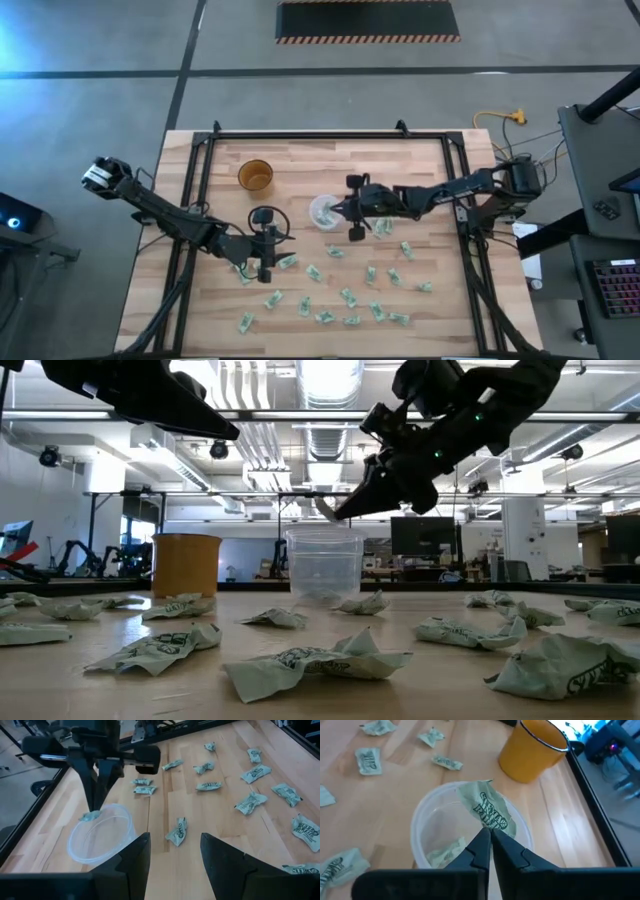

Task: Pick and place Stevia / Truvia into bins
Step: Put the stevia packet into the transparent container

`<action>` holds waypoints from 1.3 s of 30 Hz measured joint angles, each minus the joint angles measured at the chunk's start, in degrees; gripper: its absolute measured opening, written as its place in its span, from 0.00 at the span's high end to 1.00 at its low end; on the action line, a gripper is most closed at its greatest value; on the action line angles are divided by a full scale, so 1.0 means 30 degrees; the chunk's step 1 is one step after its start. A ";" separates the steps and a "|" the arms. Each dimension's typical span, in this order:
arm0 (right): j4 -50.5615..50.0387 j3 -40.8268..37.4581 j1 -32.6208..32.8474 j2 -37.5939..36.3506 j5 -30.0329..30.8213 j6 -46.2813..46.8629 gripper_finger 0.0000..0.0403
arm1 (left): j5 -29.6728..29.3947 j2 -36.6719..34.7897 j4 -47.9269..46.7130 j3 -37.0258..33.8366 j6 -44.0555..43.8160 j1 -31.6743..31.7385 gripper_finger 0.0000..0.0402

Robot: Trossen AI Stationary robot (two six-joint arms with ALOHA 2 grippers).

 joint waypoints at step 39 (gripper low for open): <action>-0.7583 -0.0350 0.3503 -0.8153 0.0088 0.1910 0.75 | 0.0705 0.3050 -0.9221 0.0121 -1.5000 0.4198 0.61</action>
